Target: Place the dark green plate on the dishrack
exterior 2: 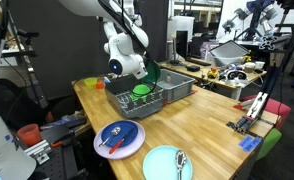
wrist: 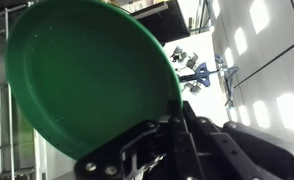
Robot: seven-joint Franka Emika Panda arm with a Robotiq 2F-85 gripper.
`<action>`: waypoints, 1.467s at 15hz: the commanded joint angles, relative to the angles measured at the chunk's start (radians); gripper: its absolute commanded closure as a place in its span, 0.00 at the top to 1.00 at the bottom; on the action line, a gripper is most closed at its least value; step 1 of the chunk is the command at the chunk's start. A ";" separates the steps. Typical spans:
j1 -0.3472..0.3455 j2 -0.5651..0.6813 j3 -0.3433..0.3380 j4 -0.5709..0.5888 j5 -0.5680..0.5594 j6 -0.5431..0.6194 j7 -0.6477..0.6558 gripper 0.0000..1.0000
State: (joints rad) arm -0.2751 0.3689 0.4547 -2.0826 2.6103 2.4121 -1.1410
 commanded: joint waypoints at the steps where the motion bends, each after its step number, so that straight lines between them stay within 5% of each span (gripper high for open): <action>1: 0.000 0.000 0.000 0.000 0.000 0.000 0.000 0.06; 5: 0.000 0.000 0.000 0.000 0.000 0.000 0.000 0.01; 6: 0.173 -0.027 -0.180 -0.004 -0.004 -0.028 0.084 0.01; 8: 0.227 -0.010 -0.239 0.007 -0.003 -0.035 0.124 0.01; 9: 0.143 0.009 -0.149 0.016 -0.001 -0.014 0.103 0.01; 19: 0.053 0.000 -0.156 0.025 -0.001 0.040 0.254 0.01; 20: 0.195 -0.017 -0.302 0.013 -0.001 0.020 0.319 0.01; 22: 0.244 -0.024 -0.336 -0.004 -0.002 0.028 0.360 0.01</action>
State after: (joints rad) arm -0.1344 0.3729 0.2097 -2.0615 2.6089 2.4212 -0.8622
